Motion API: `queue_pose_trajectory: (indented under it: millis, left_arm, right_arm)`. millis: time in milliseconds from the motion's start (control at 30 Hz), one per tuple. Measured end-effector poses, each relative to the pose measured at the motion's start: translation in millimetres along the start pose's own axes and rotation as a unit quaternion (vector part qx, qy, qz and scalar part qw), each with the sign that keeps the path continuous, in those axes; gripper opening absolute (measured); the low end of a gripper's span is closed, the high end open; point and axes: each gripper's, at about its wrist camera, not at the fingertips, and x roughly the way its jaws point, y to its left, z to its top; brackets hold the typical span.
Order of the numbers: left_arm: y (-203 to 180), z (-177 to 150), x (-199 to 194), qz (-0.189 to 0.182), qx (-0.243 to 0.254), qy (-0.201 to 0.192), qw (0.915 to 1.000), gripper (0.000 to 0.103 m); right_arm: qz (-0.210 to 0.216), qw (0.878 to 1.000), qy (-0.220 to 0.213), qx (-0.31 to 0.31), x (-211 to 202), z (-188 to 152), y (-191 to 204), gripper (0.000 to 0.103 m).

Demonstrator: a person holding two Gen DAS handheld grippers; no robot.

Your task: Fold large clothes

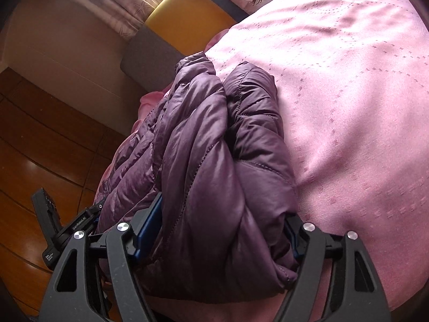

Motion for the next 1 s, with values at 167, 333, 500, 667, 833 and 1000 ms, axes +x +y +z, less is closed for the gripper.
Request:
queue_pose_trajectory:
  millis: [167,333,500,667,833,1000]
  left_arm:
    - [-3.8,-7.0,21.3,0.024,0.007,0.008,0.9997,0.039]
    - [-5.0,-15.2,30.0,0.033,0.013,0.002,0.9994,0.039]
    - [-1.8,-20.6,31.3,0.025,0.013,-0.004,0.9996,0.039]
    - [6.4,-20.3,25.9,-0.01,0.011,-0.006,0.9999,0.039]
    - [38.5,-12.5,0.1,-0.096,-0.043,0.002,0.9945,0.04]
    - [94.0,-15.1,-53.8,-0.105,-0.093,-0.045,0.9892,0.04]
  right_arm:
    - [-0.002,1.0,0.002,-0.023,0.3,0.4,17.3,0.045]
    - [-0.01,0.998,-0.01,-0.06,-7.5,-0.1,45.2,0.035]
    - [0.017,0.992,-0.018,-0.12,-14.4,-6.6,95.5,0.03]
    - [0.038,0.982,-0.01,-0.183,-11.5,-18.5,150.0,0.029]
    - [0.021,0.975,-0.001,-0.222,4.2,-25.7,188.6,0.029]
    - [-0.003,0.972,0.002,-0.236,8.9,-28.9,206.2,0.029]
